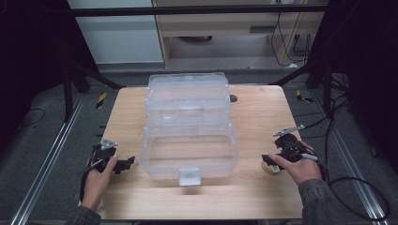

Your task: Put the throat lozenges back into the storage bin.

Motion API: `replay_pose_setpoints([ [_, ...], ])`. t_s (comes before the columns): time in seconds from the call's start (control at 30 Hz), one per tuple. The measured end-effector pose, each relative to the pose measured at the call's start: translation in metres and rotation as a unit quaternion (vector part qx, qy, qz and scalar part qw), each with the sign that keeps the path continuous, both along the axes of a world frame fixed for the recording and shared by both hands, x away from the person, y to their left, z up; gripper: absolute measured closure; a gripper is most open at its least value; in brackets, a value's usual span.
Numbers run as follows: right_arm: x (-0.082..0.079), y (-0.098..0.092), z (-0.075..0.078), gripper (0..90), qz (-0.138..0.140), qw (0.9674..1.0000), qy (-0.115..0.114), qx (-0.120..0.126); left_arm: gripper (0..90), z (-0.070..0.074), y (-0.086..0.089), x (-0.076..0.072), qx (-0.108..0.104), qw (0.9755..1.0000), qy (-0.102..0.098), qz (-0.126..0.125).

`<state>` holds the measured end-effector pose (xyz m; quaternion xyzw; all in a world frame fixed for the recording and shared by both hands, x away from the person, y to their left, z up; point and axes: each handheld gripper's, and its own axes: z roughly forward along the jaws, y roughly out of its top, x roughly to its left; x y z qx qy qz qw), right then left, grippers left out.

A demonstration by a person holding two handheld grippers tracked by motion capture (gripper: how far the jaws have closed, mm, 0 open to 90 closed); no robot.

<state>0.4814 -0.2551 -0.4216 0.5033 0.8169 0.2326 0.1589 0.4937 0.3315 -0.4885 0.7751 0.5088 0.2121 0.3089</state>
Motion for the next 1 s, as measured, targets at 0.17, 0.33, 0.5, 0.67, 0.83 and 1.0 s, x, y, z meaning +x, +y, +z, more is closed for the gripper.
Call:
replay_pose_setpoints([
  [0.17,0.006,0.002,-0.009,11.0,0.006,0.9994,0.03,-0.016,5.1,-0.003,-0.002,0.0,0.006,0.9999,0.008,-0.002],
  [0.33,0.011,0.002,-0.02,9.5,0.012,0.9978,0.058,-0.03,4.9,-0.006,-0.008,0.002,0.013,0.9998,0.013,-0.01],
  [0.5,0.014,0.001,-0.03,8.7,0.009,0.9965,0.077,-0.029,4.3,-0.011,-0.013,0.004,0.022,0.9993,0.025,-0.019],
  [0.67,0.016,0.0,-0.038,9.2,0.007,0.9955,0.088,-0.034,2.0,-0.012,-0.012,0.003,0.015,0.9994,0.023,-0.022],
  [0.83,0.017,0.001,-0.044,9.9,0.003,0.9947,0.096,-0.036,0.2,-0.014,-0.012,0.003,0.015,0.9994,0.021,-0.023],
  [1.0,0.018,-0.001,-0.047,10.5,0.006,0.9939,0.101,-0.042,0.0,-0.014,-0.013,0.003,0.013,0.9995,0.019,-0.023],
])
